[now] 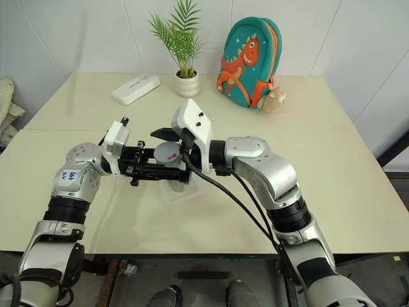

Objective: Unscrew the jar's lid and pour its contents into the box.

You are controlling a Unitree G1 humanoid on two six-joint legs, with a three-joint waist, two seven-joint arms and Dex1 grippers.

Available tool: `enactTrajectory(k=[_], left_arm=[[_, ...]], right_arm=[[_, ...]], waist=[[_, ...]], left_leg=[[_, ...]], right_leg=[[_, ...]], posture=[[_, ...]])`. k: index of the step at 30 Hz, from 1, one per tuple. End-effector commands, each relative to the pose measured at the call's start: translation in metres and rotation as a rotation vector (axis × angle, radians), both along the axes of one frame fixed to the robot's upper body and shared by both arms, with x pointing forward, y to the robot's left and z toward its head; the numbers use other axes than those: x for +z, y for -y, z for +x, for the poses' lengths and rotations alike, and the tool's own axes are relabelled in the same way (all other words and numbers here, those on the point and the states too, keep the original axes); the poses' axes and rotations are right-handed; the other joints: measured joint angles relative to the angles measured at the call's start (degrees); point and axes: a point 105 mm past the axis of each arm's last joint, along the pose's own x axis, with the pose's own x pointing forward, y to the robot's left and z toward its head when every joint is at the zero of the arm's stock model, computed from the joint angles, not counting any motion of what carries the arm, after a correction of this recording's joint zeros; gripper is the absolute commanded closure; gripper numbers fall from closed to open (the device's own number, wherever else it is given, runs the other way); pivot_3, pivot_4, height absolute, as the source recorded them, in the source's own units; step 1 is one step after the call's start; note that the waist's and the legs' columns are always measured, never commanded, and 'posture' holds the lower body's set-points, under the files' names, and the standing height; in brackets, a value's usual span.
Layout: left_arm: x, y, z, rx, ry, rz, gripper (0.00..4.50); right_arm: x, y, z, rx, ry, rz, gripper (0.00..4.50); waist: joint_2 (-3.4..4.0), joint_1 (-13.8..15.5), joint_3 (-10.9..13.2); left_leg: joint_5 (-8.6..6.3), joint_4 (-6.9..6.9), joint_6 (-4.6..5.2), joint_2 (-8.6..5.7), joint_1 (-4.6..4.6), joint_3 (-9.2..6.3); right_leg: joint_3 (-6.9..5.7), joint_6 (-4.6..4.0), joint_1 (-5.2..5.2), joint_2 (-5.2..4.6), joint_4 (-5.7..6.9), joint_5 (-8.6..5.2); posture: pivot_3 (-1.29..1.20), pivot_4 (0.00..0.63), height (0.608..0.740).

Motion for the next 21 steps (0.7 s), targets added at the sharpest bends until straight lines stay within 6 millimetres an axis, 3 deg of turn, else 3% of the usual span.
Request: enactTrajectory(k=[1, 14, 21], left_arm=[[0.011, 0.002, -0.004, -0.037, 0.056, 0.0, 2.53], [0.006, 0.003, -0.011, -0.058, 0.079, 0.016, 2.53], [0.004, 0.001, -0.013, -0.054, 0.078, 0.012, 2.53]], right_arm=[[0.009, -0.003, -0.001, 0.012, 0.052, 0.012, 0.03], [0.012, -0.003, 0.009, 0.003, 0.067, 0.002, 0.03], [0.016, 0.009, 0.013, -0.026, 0.066, -0.001, 0.03]], waist=[[0.0, 0.0, 0.0], [0.0, -0.1, 0.0], [0.0, 0.0, 0.0]], left_leg=[[0.0, 0.0, 0.0, 0.0, 0.0, 0.0], [0.01, 0.0, -0.01, 0.0, 0.02, -0.01], [0.01, 0.0, -0.01, 0.0, 0.01, -0.01]], right_leg=[[0.0, 0.0, 0.0, 0.0, 0.01, 0.0], [0.0, -0.03, -0.02, 0.0, 0.1, -0.02], [0.0, -0.04, -0.02, 0.0, 0.1, -0.03]], posture=[[0.0, 0.15, 0.74], [0.0, 0.15, 0.74], [0.0, 0.15, 0.74]])
